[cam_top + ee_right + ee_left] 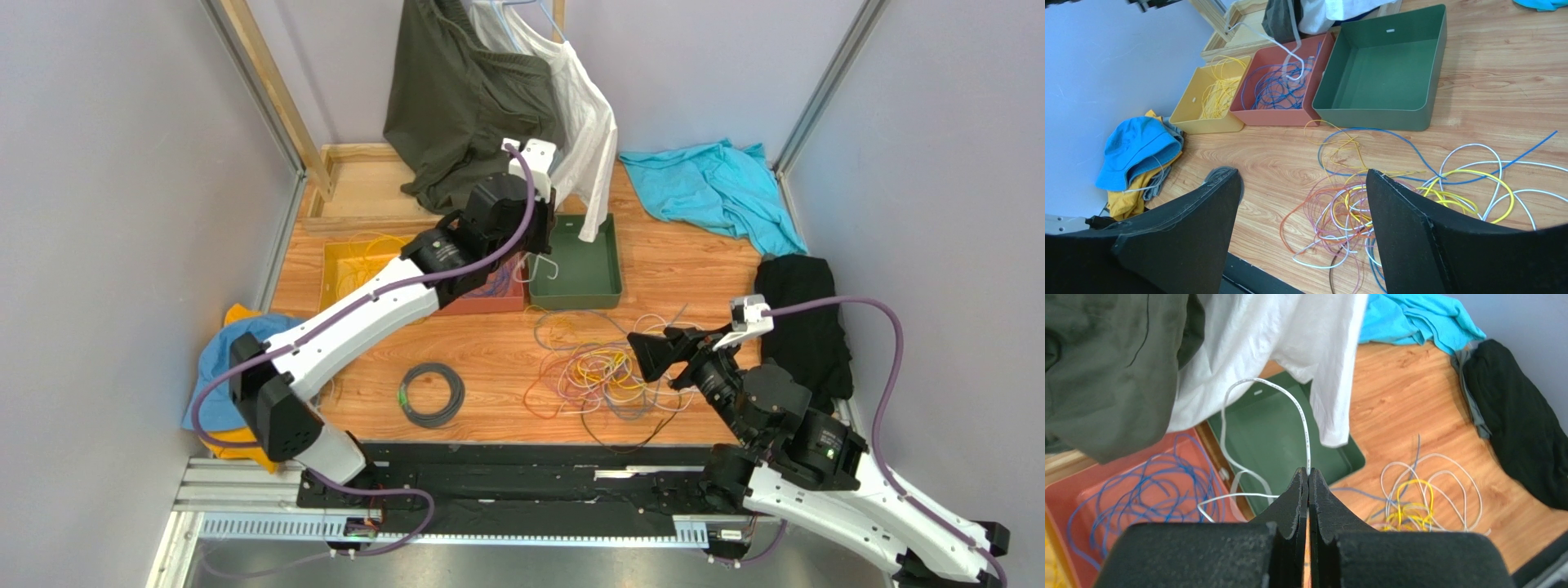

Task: Untangle the cables

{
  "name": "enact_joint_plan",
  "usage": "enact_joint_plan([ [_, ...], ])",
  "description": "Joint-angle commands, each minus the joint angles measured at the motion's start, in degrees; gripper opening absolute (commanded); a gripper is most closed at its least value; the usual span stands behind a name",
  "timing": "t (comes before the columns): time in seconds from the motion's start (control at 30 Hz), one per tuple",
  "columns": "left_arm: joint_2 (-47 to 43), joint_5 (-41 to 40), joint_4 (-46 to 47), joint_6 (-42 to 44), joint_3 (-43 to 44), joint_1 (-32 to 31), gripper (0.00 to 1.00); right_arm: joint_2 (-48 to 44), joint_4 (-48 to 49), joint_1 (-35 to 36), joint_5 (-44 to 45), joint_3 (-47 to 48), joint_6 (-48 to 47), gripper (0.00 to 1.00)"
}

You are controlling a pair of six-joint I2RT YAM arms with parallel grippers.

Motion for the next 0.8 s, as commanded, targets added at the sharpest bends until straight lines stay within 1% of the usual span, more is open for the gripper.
enact_joint_plan([
  [0.0,4.73,2.48,9.52,-2.61,3.18,2.98,0.00,-1.52,-1.19,0.09,0.16,0.50,-1.02,0.79],
  [0.17,13.68,4.76,11.81,-4.54,6.97,4.48,0.00,-2.05,-2.07,0.09,-0.36,0.42,-0.93,0.79],
  [0.27,18.44,4.77,16.64,-4.55,7.42,5.09,0.00,-2.75,-1.81,0.17,-0.98,-0.37,-0.40,0.79],
  [0.33,21.59,5.38,21.46,-4.81,7.42,5.71,0.00,-3.10,-1.63,0.09,-1.07,-0.90,-0.14,0.79],
  [0.43,24.50,5.56,27.45,-4.81,6.10,6.24,0.00,-3.02,-1.81,0.09,-0.54,-1.43,-0.23,0.79],
  [0.47,24.95,6.08,27.72,-4.90,5.84,6.32,0.05,-3.02,-2.07,0.09,-0.46,-1.43,-0.31,0.79],
  [0.5,25.13,6.35,27.81,-4.90,5.31,6.24,0.13,-3.10,-2.51,0.17,-0.11,-1.25,-0.40,0.79],
  [0.53,24.17,6.70,28.33,-5.42,4.26,6.24,0.37,-3.19,-2.69,0.09,-0.02,-1.16,-0.40,0.79],
  [0.57,23.29,6.87,30.95,-5.77,0.51,6.32,0.47,-3.37,-2.77,0.09,0.25,-1.25,-0.58,0.79],
  [0.6,22.24,6.79,32.37,-6.04,-1.35,6.33,0.55,-3.54,-2.78,0.09,0.60,-1.42,-0.58,0.79],
  [0.63,20.23,6.35,33.34,-6.56,-3.03,6.33,0.66,-3.98,-2.43,0.09,0.60,-1.60,-0.75,0.79],
  [0.67,19.34,5.65,33.87,-6.65,-5.13,6.33,0.70,-4.16,-2.08,0.09,0.60,-1.78,-0.84,0.79],
  [0.7,18.54,5.73,33.79,-6.57,-5.76,6.33,0.71,-4.16,-1.46,0.09,0.34,-2.13,-0.93,0.79],
  [0.73,16.97,5.82,33.61,-6.39,-6.29,6.33,0.76,-4.07,-1.20,0.09,0.25,-2.22,-1.02,0.79],
  [0.77,16.26,6.78,32.92,-6.22,-7.16,6.15,0.96,-3.90,-1.11,0.09,0.34,-2.22,-1.02,0.79],
])
